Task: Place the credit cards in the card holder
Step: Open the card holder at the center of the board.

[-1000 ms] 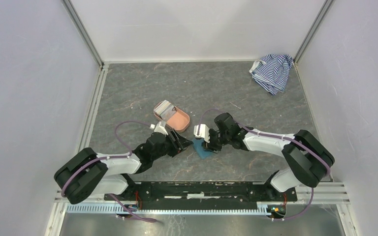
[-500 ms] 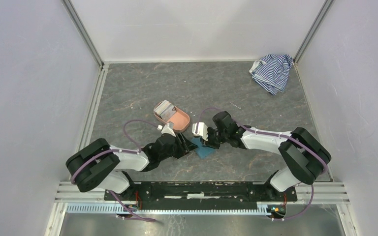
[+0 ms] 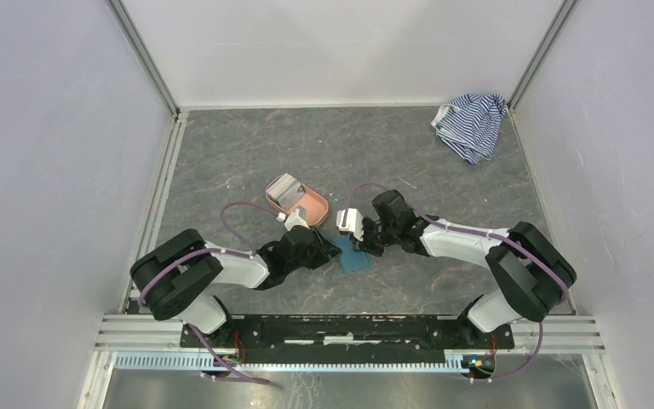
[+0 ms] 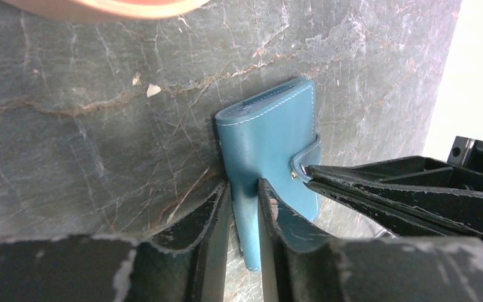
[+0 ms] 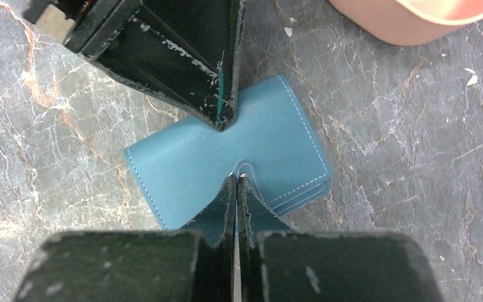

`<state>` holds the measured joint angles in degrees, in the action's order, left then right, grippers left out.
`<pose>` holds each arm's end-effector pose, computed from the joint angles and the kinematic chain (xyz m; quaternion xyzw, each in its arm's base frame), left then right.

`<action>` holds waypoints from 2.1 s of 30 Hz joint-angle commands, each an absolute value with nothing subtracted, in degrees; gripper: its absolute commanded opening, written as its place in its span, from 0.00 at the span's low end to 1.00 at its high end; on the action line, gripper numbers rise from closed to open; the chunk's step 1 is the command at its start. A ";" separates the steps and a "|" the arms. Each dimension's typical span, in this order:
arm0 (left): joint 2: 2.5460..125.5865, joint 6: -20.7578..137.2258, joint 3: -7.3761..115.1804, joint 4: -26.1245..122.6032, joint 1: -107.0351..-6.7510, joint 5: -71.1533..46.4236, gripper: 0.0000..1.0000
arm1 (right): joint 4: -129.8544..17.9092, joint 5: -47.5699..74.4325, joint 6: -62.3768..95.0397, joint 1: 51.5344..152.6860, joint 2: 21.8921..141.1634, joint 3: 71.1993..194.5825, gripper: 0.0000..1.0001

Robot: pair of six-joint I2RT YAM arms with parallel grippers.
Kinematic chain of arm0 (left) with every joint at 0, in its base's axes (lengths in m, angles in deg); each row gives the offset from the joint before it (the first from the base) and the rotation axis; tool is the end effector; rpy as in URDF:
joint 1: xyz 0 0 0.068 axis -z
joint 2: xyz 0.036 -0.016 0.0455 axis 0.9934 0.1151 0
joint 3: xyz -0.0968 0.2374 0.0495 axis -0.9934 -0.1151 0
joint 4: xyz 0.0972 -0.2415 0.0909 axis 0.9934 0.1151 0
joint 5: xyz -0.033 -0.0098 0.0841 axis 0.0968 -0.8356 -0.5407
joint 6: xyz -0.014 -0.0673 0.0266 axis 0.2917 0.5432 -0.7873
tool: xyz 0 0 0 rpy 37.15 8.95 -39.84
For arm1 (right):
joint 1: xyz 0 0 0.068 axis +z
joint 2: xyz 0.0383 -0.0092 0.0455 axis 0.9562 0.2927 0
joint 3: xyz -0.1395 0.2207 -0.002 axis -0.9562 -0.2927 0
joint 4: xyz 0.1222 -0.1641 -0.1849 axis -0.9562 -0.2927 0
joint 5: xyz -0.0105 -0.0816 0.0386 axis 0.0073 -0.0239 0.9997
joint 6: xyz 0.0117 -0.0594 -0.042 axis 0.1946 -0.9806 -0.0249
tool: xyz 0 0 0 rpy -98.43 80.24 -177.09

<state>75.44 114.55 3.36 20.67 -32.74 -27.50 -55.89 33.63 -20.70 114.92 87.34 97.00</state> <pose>0.1830 -0.2116 0.0756 -0.1602 0.8732 -0.3657 0.2794 0.2141 0.2311 0.1201 -0.6032 0.6804 0.2589 0.3258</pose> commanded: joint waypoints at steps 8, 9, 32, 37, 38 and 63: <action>82.31 110.79 2.73 32.15 -32.42 -35.24 0.15 | -55.93 41.97 -15.20 108.83 83.96 95.51 0.00; 82.45 110.79 2.66 32.15 -32.42 -35.48 0.15 | -55.82 42.33 -14.60 108.31 83.69 95.29 0.00; 65.81 104.06 7.98 36.63 -32.42 -31.98 0.45 | -46.77 33.38 1.90 100.58 78.15 87.20 0.29; 60.54 102.20 9.20 38.98 -32.46 -30.31 0.56 | -48.08 32.57 0.30 100.49 77.70 88.44 0.39; 59.48 101.41 9.38 39.46 -32.42 -30.11 0.58 | -47.96 33.47 -0.13 100.34 76.98 88.46 0.40; 47.94 98.96 13.65 56.22 -22.15 -50.41 0.70 | -53.48 26.99 -2.29 111.83 87.78 101.72 0.76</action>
<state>52.84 99.69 16.61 57.09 -22.18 -44.64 -51.74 35.16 -3.50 110.24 84.37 98.38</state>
